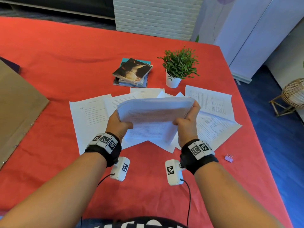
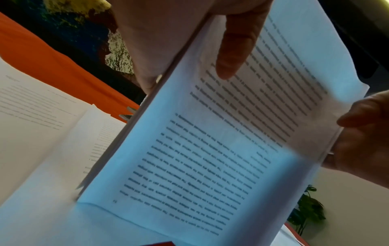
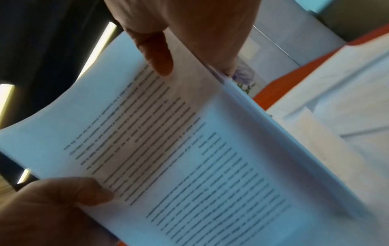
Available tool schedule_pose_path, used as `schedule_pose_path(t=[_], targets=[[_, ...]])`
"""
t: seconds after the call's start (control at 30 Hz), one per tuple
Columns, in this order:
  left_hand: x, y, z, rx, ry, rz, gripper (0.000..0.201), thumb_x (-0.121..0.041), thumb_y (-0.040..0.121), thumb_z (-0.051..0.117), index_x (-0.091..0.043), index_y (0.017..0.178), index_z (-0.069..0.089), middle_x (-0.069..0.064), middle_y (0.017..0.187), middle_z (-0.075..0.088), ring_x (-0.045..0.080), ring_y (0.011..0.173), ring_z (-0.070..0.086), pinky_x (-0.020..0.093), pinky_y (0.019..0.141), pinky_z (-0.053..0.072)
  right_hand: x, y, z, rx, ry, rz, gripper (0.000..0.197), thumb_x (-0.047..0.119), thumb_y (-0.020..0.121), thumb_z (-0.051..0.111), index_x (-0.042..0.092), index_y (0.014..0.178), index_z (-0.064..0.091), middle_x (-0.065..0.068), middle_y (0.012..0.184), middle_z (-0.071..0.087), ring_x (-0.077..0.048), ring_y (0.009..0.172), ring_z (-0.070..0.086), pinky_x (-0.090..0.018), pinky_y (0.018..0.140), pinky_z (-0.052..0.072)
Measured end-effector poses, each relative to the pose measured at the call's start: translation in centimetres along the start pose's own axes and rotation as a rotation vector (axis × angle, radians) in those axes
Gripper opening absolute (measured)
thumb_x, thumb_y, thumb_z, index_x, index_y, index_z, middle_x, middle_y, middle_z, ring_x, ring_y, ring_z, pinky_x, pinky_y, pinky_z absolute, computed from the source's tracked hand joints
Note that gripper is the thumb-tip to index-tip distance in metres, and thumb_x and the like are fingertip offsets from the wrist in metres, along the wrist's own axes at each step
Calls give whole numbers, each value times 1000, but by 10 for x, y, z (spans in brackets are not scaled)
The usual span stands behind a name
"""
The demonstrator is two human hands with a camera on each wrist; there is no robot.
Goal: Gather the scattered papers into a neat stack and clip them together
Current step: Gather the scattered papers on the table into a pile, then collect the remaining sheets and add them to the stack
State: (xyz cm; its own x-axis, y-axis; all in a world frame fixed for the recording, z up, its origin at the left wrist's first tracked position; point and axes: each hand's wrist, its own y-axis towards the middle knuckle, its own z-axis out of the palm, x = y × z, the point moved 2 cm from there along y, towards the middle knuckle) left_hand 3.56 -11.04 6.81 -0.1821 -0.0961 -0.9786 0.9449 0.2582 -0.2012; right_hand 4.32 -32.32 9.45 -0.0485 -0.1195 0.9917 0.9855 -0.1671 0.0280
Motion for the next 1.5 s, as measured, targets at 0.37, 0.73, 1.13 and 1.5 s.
schedule_pose_path(t=[0.37, 0.73, 1.13, 1.5], targets=[[15, -2, -1, -55, 34, -73, 42, 18, 65, 55, -18, 87, 63, 11, 91, 64, 30, 89, 60, 45, 86, 51, -23, -5, 0, 17, 24, 191, 70, -16, 55, 36, 18, 115, 51, 0, 93, 56, -16, 87, 52, -31, 75, 46], [40, 1, -1, 58, 321, -54, 22, -4, 84, 63, -18, 101, 60, 4, 100, 63, 22, 96, 58, 33, 83, 45, -47, -2, 1, 153, -204, 316, 50, 9, 74, 59, 31, 117, 47, -4, 111, 61, -24, 111, 58, -50, 99, 47], [48, 19, -51, -199, 586, -183, 36, -10, 93, 50, -1, 128, 52, 21, 128, 58, 35, 116, 55, 27, 89, 39, -102, 58, -74, 95, -1022, 303, 61, 30, 90, 57, 26, 146, 33, -13, 148, 34, -30, 135, 38, -44, 110, 34], [84, 17, -109, -88, 695, -414, 42, -13, 93, 49, -7, 135, 47, 17, 134, 55, 35, 121, 51, 35, 100, 39, -163, 39, -74, 442, -1505, 556, 65, 60, 89, 34, 57, 144, 0, 10, 160, -18, -39, 145, -16, -72, 108, 4]])
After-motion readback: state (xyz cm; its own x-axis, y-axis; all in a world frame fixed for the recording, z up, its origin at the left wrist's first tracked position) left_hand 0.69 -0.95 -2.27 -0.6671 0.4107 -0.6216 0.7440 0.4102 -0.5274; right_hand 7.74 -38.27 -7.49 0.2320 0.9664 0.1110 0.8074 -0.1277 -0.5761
